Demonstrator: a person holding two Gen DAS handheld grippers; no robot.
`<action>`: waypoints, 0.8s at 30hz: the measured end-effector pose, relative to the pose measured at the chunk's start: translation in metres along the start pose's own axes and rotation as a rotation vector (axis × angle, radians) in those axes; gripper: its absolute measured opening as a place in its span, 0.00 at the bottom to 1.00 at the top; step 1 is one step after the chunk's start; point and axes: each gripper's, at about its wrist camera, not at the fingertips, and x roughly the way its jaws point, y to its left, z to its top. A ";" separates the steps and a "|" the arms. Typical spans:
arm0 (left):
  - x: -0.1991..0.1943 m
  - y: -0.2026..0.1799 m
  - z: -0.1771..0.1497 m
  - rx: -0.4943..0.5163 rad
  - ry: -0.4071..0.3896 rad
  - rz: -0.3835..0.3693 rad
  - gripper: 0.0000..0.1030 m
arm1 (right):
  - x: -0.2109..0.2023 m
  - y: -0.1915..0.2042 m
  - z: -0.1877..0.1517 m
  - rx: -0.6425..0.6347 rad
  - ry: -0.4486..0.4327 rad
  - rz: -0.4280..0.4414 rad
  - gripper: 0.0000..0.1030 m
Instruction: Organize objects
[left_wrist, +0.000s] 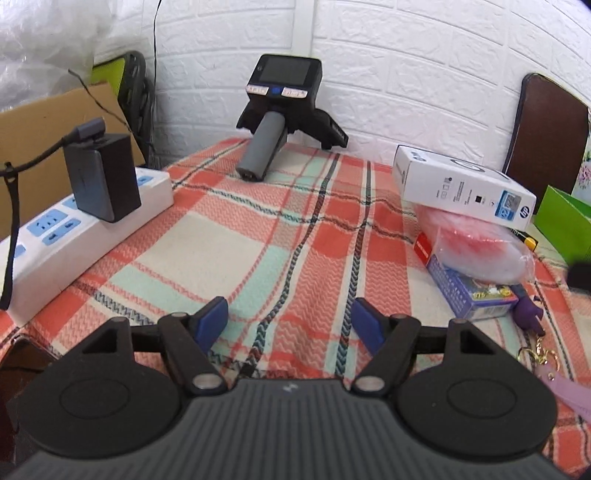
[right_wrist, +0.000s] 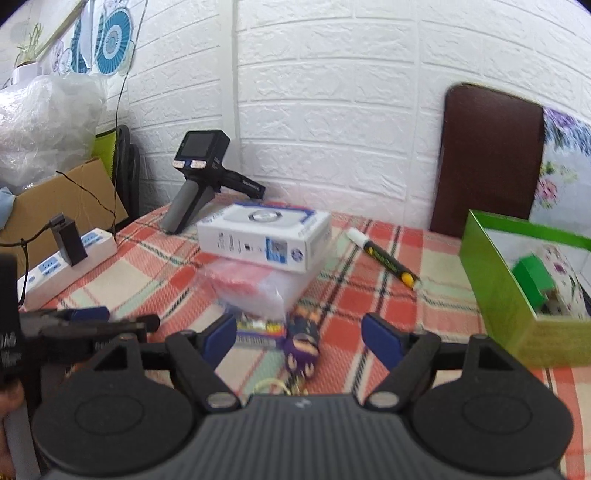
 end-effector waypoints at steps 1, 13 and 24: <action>0.000 -0.001 -0.001 0.007 -0.005 0.001 0.73 | 0.006 0.002 0.004 -0.012 -0.008 -0.001 0.76; 0.002 0.004 -0.002 -0.035 -0.025 -0.047 0.78 | 0.108 -0.049 0.061 0.435 0.062 0.132 0.90; 0.006 0.021 0.062 -0.306 -0.058 -0.252 0.82 | 0.120 -0.065 0.050 0.535 0.107 0.209 0.59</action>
